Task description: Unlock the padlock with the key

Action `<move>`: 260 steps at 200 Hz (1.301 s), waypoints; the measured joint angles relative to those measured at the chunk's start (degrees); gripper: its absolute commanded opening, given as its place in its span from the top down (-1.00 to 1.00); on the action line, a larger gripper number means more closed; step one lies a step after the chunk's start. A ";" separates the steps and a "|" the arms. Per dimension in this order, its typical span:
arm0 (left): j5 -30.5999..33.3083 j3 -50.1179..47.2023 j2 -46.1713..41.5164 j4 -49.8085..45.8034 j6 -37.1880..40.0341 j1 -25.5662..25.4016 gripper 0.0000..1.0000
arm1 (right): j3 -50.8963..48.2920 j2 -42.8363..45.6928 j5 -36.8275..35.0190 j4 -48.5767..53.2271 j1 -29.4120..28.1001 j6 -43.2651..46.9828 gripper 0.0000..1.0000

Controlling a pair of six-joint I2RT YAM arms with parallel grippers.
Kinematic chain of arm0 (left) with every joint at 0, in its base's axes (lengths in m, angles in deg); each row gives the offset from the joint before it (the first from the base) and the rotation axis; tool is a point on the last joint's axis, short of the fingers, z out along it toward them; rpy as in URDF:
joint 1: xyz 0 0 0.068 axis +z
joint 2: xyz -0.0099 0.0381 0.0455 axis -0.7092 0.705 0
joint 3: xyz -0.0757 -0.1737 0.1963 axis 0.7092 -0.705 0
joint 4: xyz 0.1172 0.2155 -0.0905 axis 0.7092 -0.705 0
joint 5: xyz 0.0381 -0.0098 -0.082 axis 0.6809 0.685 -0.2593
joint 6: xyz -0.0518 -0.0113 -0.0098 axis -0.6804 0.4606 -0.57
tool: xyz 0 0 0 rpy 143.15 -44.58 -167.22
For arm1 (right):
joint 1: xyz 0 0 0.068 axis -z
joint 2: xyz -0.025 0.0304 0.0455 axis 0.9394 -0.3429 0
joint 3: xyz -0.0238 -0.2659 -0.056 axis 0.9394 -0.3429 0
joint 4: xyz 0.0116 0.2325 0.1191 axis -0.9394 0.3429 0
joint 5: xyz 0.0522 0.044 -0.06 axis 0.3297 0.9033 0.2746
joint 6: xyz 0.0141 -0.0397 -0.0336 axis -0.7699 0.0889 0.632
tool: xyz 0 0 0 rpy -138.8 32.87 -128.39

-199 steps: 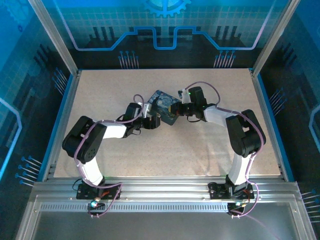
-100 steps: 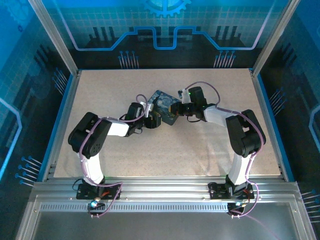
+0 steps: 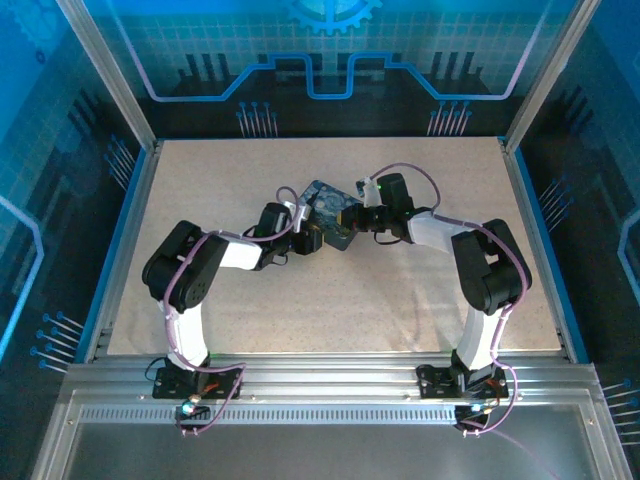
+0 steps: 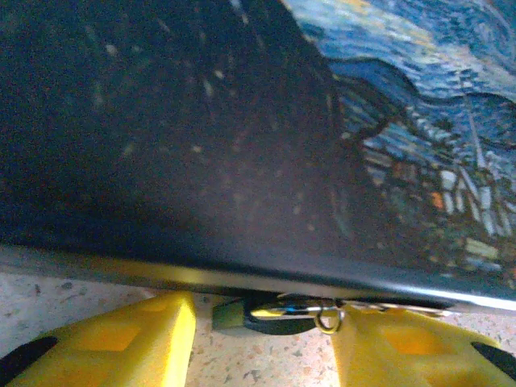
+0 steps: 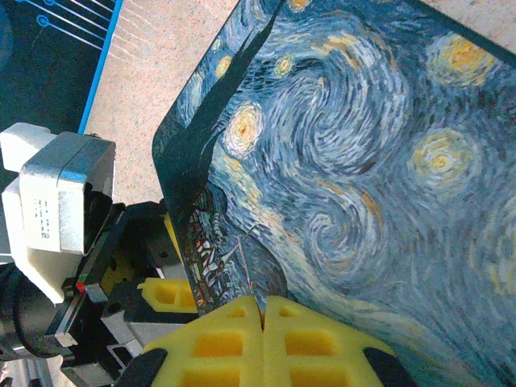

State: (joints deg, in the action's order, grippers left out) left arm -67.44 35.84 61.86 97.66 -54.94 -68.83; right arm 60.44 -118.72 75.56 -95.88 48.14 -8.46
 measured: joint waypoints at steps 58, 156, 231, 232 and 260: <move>-0.20 0.31 0.52 0.17 -0.24 -0.85 0.21 | -0.07 0.00 0.00 -0.17 0.00 -0.02 1.00; -0.24 0.39 0.98 0.90 -0.68 -1.27 0.24 | -0.07 0.00 -0.02 -0.22 0.11 -0.02 1.00; 0.07 0.94 1.33 0.74 -0.66 -1.64 0.34 | -0.17 0.00 -0.09 -0.46 0.11 -0.02 1.00; 0.07 0.98 1.36 0.76 -0.66 -1.66 0.34 | -0.17 0.00 -0.09 -0.46 0.11 -0.02 1.00; 0.15 1.27 1.53 0.76 -0.63 -1.70 0.46 | -0.37 0.00 -0.09 -0.87 0.37 -0.02 1.00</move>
State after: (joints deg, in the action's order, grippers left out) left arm -67.28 37.11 63.39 98.43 -55.58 -70.54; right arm 60.07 -118.72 75.48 -96.75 48.52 -8.49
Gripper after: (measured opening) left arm 0.295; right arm 0.056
